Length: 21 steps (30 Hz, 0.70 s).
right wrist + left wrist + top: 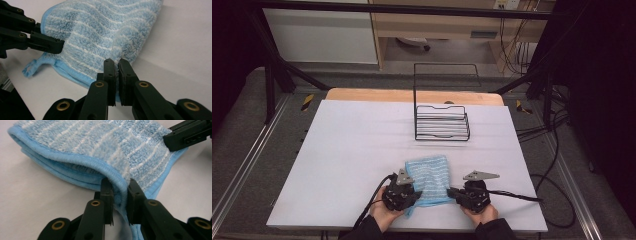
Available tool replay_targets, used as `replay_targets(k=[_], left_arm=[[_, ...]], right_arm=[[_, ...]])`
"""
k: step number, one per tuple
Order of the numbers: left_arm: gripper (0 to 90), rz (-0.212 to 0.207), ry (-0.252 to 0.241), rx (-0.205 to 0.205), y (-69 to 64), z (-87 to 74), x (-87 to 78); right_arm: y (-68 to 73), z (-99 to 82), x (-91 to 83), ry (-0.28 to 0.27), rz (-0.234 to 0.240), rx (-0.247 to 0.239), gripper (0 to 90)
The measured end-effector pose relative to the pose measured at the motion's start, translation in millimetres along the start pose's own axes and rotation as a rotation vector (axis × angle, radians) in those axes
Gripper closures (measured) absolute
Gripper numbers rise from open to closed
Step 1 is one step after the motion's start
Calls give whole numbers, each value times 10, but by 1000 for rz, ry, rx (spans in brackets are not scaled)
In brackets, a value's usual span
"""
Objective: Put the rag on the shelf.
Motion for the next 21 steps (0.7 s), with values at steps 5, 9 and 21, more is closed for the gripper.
replay_targets(k=[5,9,21], left_arm=[[776,-15,41,26,104,-52,-146],[772,-21,72,43,170,-109,-214],[454,-28,-26,34,276,-124,-406]], right_arm=[[224,-55,34,-16,2,-3,857],[344,-73,75,-21,17,13,854],[187,81,49,-92,-5,-139,222]])
Point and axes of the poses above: each handheld gripper's, and its own axes: x roughly forward along the jaws, z roughly out of its top, y roughly to its left, the point moved 7 cm from there along x, roughly forward along the jaws, and after that the axes turned 7 degrees about -z, right-handed, at the moved point
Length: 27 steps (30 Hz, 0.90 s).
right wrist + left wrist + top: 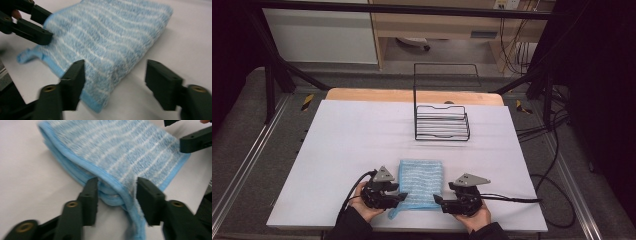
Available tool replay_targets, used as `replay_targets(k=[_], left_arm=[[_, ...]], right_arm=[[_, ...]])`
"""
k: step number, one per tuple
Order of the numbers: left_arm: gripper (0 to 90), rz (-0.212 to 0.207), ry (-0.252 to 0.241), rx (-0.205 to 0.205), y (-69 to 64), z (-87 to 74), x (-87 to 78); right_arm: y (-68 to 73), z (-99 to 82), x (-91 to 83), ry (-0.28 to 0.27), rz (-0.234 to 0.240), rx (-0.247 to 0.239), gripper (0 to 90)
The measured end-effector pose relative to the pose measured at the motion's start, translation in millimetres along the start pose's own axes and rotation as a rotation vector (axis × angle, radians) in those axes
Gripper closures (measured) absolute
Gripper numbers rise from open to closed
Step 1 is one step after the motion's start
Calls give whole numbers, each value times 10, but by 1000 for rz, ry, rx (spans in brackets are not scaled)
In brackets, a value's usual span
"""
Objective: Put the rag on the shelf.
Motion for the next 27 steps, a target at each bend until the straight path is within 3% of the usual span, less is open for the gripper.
replay_targets(k=[2,3,7,11,15,20,25,27], left_arm=[[423,7,-28,-7,46,36,-68],[338,14,-46,-11,75,60,-97],[257,15,-85,-34,193,156,-167],[190,10,-92,-48,247,281,-154],[167,36,-104,-59,318,448,-99],[131,82,-103,-74,457,646,2],[136,90,-110,-131,578,692,169],[178,95,-89,-137,619,666,245]], right_arm=[[-25,20,-6,-11,9,-7,199],[-48,36,-13,-14,14,-6,184],[-183,113,-32,-36,0,-35,125],[-297,189,-34,-58,-22,-66,77],[-345,230,-27,-64,-17,-44,64],[-349,229,-36,-63,-13,-53,47],[-349,209,-48,-57,-9,-44,39],[-356,199,-38,-52,-11,-50,38]])
Point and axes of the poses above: each handheld gripper's, and its own axes: x roughly forward along the jaws, z roughly out of its top, y roughly to its left, the point moved 7 cm from there along x, roughly forward along the jaws, and after that the axes turned 7 degrees about -z, right-handed, at the moved point
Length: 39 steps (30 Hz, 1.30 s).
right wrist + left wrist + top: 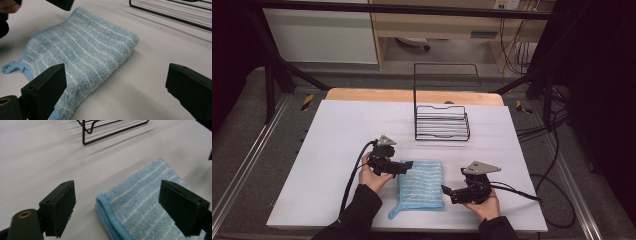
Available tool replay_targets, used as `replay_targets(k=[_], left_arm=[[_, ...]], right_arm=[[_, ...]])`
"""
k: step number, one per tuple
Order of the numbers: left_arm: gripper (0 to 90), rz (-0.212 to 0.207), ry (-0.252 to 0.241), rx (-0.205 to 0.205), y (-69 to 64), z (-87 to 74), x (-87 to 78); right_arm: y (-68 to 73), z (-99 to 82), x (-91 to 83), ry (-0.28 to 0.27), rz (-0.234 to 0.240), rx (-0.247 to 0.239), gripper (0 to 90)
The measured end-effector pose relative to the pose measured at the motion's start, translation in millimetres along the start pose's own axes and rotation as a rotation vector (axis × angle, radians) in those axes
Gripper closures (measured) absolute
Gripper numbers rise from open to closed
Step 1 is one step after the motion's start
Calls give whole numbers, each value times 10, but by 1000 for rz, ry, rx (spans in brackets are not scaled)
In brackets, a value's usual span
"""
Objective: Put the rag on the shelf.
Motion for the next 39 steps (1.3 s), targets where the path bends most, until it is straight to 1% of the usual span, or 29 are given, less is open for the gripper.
replay_targets(k=[1,3,4,8,10,11,14,16,20,23,26,29,31,32,33,36,37,38,39], left_arm=[[212,0,12,-4,19,-19,40],[274,13,36,-6,62,-70,103],[312,12,46,-17,80,-100,123],[419,-4,38,-65,161,-195,165],[453,-27,30,-96,176,-220,179],[472,-33,28,-102,177,-228,185],[517,-22,16,-108,191,-237,192],[548,-20,13,-115,195,-241,192],[592,-16,12,-127,193,-240,204],[646,-30,13,-139,174,-242,216],[681,-34,11,-150,158,-250,212],[714,-45,6,-156,157,-260,208],[727,-47,6,-151,159,-266,208],[731,-46,3,-146,158,-269,211],[731,-43,1,-140,156,-273,213],[735,-39,-4,-123,152,-281,217],[737,-35,-7,-120,153,-283,219],[737,-34,-10,-117,152,-285,220],[737,-33,-11,-115,149,-285,221]], right_arm=[[3,-10,2,8,2,2,38],[4,-23,14,18,0,0,39],[9,-29,15,25,2,4,40],[16,-35,22,30,5,9,48],[13,-33,27,31,6,11,51],[14,-33,28,32,7,12,54],[9,-24,36,31,7,19,54],[2,-9,38,24,2,27,55],[-17,40,61,18,9,42,60],[-38,125,88,10,-1,52,64],[-53,267,133,-13,-1,70,89],[-63,413,208,-31,-3,86,111],[-64,502,275,-32,0,97,122],[-58,573,351,-31,-3,99,148],[-58,573,351,-31,-3,99,148],[-64,644,463,-25,-5,113,175],[-81,658,522,-23,-3,146,200],[-81,658,522,-23,-3,146,200],[-93,656,548,-22,-11,154,221]])
Point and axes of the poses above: each handheld gripper's, and its own axes: x roughly forward along the jaws, z roughly out of its top, y roughly to its left, the point moved 7 cm from there along x, roughly forward along the jaws, and after that the axes turned 7 degrees about -z, right-handed, at the moved point
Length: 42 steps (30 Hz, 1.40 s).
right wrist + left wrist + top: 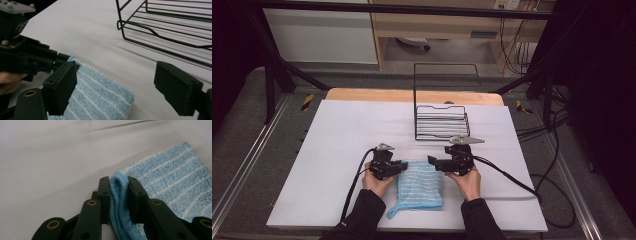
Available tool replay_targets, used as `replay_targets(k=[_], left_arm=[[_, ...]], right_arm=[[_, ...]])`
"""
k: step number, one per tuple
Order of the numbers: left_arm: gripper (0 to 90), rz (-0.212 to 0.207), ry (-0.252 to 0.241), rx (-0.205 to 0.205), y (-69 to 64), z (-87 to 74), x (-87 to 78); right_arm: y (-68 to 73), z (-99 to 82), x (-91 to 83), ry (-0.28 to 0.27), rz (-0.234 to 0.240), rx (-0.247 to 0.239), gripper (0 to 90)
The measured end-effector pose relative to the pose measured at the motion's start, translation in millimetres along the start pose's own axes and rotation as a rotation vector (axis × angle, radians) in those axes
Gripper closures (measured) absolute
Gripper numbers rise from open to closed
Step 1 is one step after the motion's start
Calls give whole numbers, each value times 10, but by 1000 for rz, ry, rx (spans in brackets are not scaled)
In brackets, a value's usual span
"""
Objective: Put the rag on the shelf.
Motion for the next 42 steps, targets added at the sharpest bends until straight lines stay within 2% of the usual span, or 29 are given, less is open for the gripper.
replay_targets(k=[1,2,4,6,13,16,22,27,31,36,42], left_arm=[[736,1,0,2,0,-1,1],[736,0,1,2,-1,-1,1],[736,6,1,10,-6,-3,2],[736,16,3,21,-14,-5,5],[733,38,0,56,-29,-12,10],[733,36,-8,61,-34,-18,13],[733,23,-11,64,-21,-19,10],[736,7,-16,53,-7,-20,4],[743,-10,-21,25,-1,-17,-1],[775,-36,-46,20,-4,-15,-33],[787,-56,-85,25,-45,4,-114]], right_arm=[[-20,-24,46,6,-23,-8,259],[-20,-24,46,6,-23,-8,259],[-55,-108,100,40,-49,-15,321],[-70,-142,113,55,-49,-6,351],[-156,-329,187,126,-22,36,531],[-172,-380,221,155,-26,17,573],[-144,-418,248,183,16,16,672],[-128,-432,252,195,41,16,743],[-118,-422,240,199,55,25,805],[-115,-397,206,183,57,29,828],[-77,-340,107,136,65,36,835]])
Point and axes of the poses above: each handheld gripper's, and its own axes: x roughly forward along the jaws, z roughly out of its top, y roughly to its left, the point moved 7 cm from there along x, roughly forward along the jaws, and after that the axes turned 7 degrees about -z, right-handed, at the moved point
